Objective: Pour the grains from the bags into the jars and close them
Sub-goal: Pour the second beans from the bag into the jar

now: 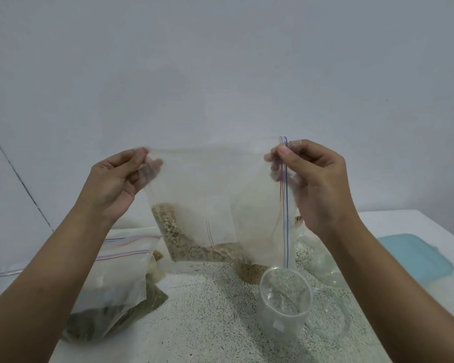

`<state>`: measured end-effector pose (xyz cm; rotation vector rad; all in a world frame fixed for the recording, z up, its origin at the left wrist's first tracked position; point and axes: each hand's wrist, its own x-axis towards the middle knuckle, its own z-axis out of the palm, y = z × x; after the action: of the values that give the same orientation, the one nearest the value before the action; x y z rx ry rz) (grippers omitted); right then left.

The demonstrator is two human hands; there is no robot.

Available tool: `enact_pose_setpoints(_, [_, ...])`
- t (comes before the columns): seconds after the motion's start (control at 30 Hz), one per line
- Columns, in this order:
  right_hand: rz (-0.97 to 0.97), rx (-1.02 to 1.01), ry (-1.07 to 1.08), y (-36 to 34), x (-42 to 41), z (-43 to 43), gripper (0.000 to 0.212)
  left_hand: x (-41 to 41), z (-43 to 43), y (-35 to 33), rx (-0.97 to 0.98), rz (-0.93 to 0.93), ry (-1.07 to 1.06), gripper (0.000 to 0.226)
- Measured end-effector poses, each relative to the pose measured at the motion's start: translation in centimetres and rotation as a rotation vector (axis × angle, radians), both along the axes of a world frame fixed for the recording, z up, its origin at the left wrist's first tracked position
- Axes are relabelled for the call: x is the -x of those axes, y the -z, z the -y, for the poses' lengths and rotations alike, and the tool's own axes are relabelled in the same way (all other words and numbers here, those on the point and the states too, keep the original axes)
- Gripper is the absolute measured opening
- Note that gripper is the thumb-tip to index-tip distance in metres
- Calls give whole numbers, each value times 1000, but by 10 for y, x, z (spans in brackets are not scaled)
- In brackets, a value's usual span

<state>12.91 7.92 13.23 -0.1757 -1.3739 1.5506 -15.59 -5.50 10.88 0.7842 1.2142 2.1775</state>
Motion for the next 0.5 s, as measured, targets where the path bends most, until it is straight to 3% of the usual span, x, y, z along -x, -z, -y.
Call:
enact_pose_setpoints(0.27, [-33, 92, -49, 7, -14, -1, 15, -11, -2, -1, -8, -44, -7, 11])
enact_pose_setpoints(0.5, [-49, 103, -51, 13, -31, -2, 20, -32, 6, -9, -30, -157, 9, 31])
